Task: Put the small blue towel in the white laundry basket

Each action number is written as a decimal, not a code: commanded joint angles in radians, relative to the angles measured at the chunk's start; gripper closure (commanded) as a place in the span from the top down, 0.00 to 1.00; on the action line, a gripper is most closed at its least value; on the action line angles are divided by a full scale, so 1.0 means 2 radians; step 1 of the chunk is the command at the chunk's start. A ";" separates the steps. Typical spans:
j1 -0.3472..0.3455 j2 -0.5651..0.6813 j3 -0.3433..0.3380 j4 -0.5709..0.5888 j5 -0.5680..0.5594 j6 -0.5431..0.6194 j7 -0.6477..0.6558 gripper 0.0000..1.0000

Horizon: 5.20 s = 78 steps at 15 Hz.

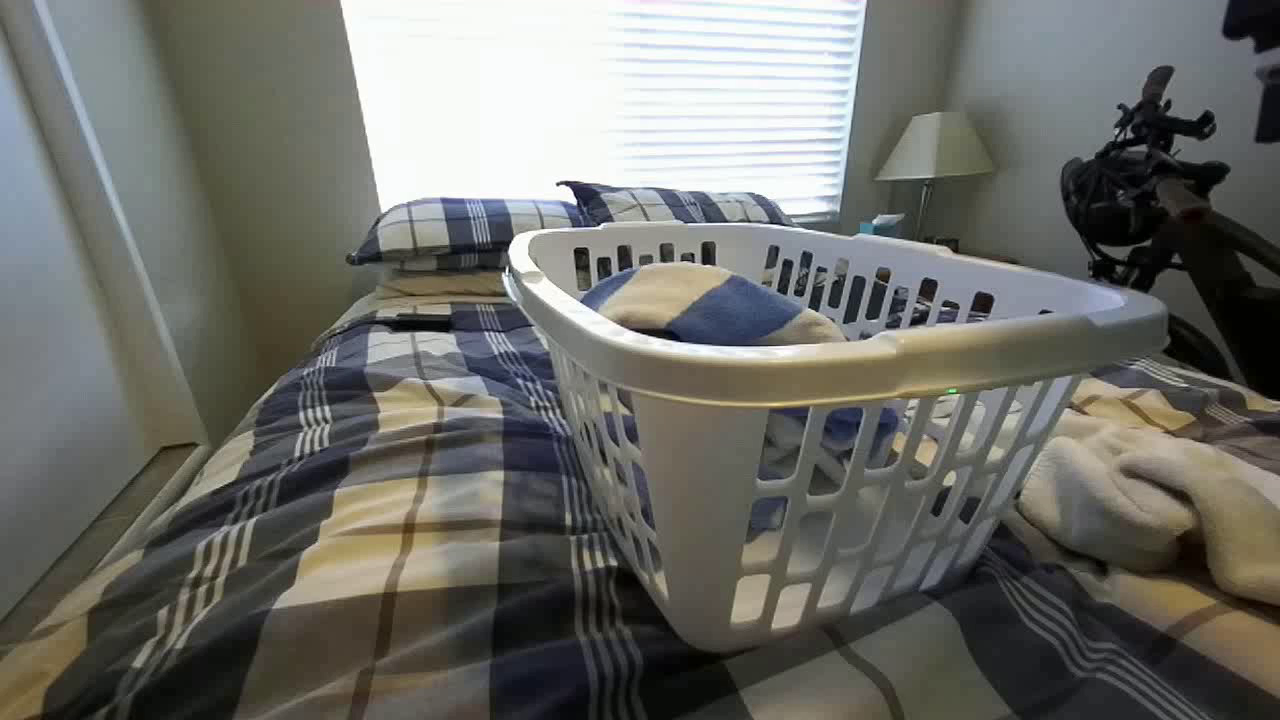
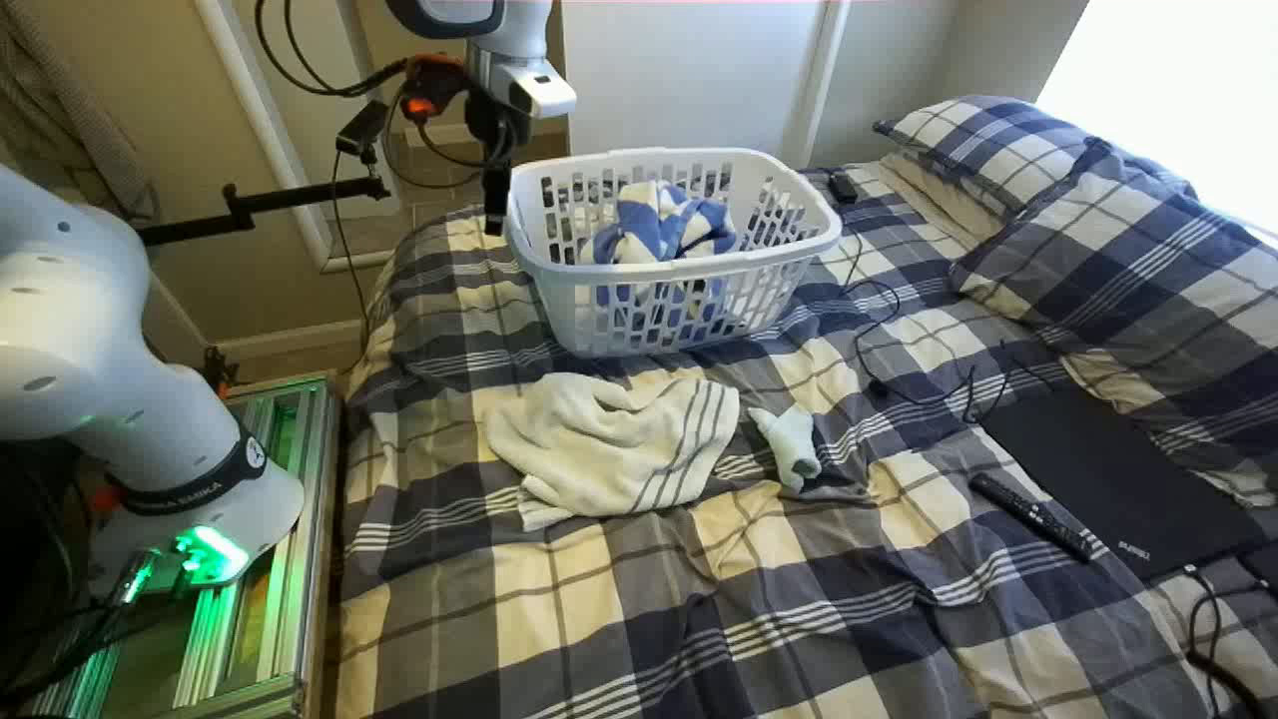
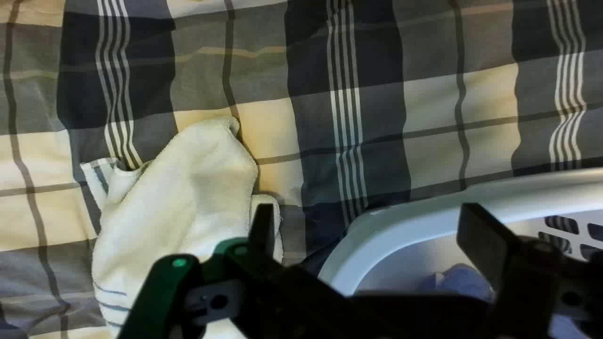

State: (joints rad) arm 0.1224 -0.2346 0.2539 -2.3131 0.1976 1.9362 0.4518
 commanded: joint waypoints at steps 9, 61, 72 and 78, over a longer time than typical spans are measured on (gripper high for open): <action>0.006 0.000 -0.006 0.000 -0.001 0.000 0.001 1.00; -0.102 0.338 -0.150 0.279 -0.115 0.219 -0.252 1.00; -0.139 0.474 -0.117 0.371 -0.075 0.261 -0.330 1.00; -0.136 0.526 -0.120 0.408 -0.084 0.270 -0.321 1.00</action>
State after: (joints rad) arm -0.1378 0.7582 0.0056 -1.5604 0.0205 2.4673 -0.1712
